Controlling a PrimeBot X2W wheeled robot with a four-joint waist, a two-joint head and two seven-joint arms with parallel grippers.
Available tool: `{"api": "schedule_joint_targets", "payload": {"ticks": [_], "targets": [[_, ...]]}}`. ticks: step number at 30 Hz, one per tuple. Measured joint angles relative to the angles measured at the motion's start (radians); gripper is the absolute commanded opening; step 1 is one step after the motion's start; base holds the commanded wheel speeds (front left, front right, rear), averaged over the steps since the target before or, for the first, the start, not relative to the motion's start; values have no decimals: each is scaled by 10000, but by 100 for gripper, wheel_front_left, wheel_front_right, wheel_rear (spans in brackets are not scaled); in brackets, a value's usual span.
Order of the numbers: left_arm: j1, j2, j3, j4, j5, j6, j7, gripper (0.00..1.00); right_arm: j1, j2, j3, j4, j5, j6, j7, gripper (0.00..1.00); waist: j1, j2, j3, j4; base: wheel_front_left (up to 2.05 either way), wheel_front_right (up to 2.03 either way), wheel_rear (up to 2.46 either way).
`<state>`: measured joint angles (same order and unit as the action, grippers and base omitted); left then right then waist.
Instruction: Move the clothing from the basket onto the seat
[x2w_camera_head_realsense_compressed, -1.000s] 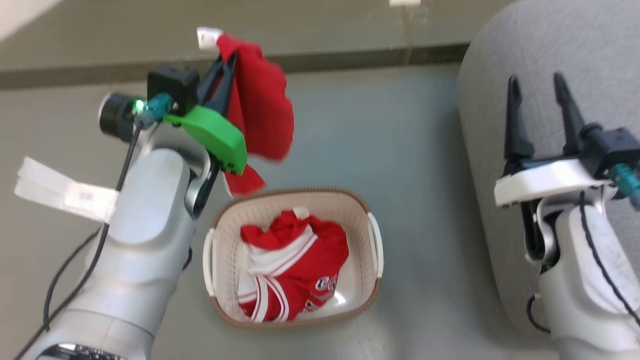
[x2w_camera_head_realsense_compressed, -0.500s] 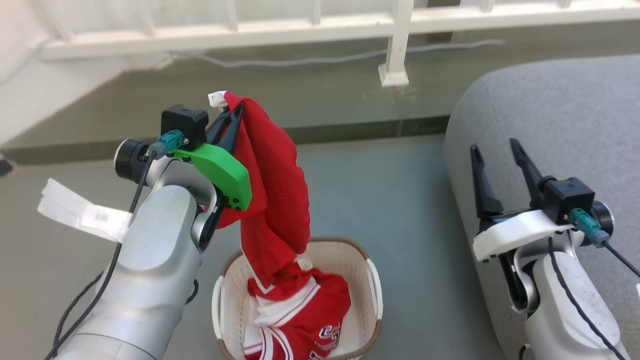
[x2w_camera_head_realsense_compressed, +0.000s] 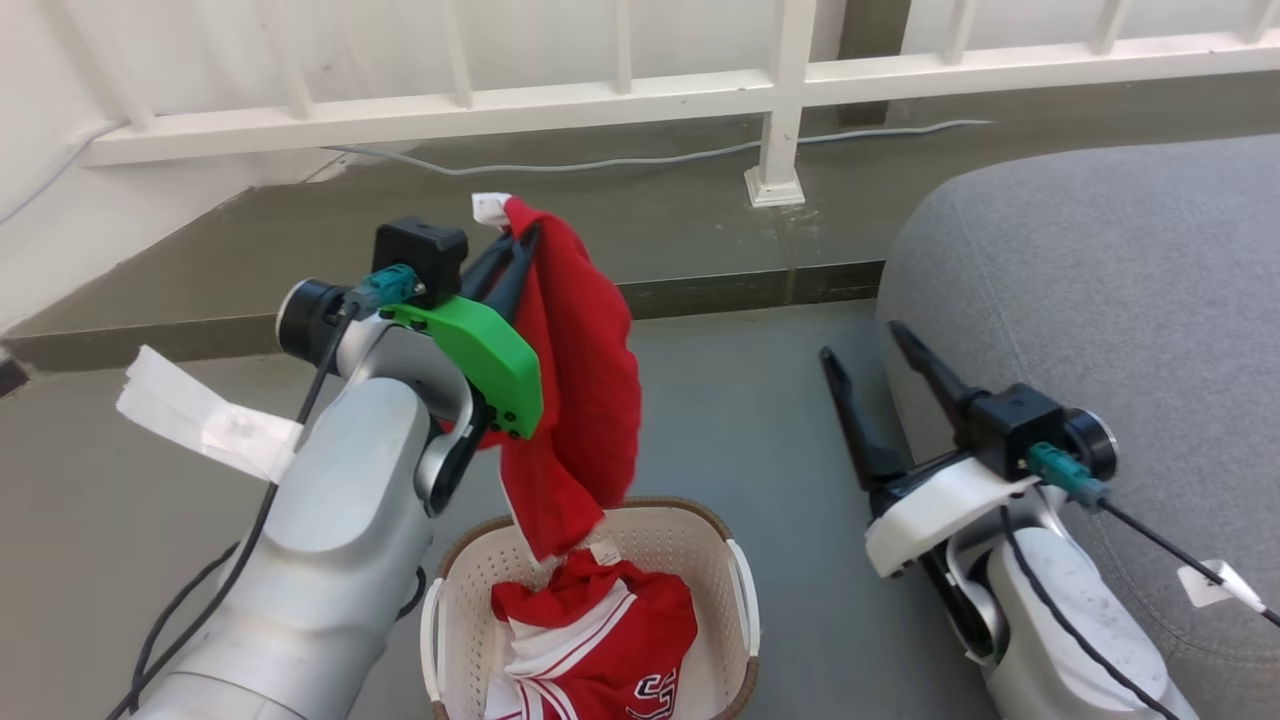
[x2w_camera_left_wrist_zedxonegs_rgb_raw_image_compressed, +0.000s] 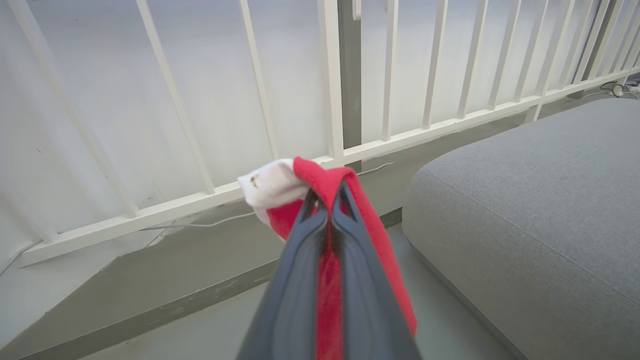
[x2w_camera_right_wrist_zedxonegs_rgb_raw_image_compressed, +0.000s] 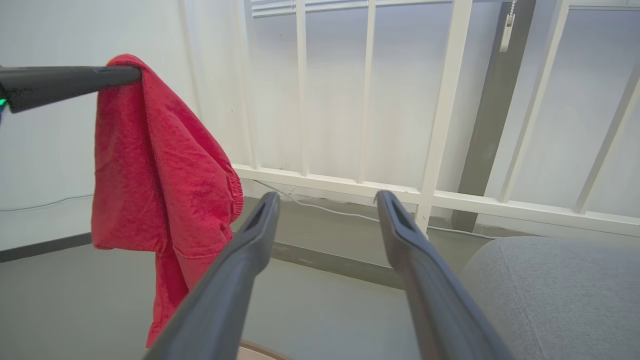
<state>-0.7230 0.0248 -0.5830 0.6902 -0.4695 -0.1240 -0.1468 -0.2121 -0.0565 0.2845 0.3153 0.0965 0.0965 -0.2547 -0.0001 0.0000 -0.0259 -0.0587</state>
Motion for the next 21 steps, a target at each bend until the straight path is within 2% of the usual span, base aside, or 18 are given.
{"api": "schedule_joint_targets", "payload": {"ticks": [10, 21], "targets": [[124, 2, -842, -692, -600, 0, 238, 0, -133, -6, 1122, 274, 343, 90, 0, 100, 0, 0, 166, -410, 0, 0, 0], [246, 21, -2044, -1732, -1352, 10, 543, 0, -290, -15, 1555, 796, 614, 173, 0, 100, 0, 0, 313, -508, 0, 0, 0]]}}
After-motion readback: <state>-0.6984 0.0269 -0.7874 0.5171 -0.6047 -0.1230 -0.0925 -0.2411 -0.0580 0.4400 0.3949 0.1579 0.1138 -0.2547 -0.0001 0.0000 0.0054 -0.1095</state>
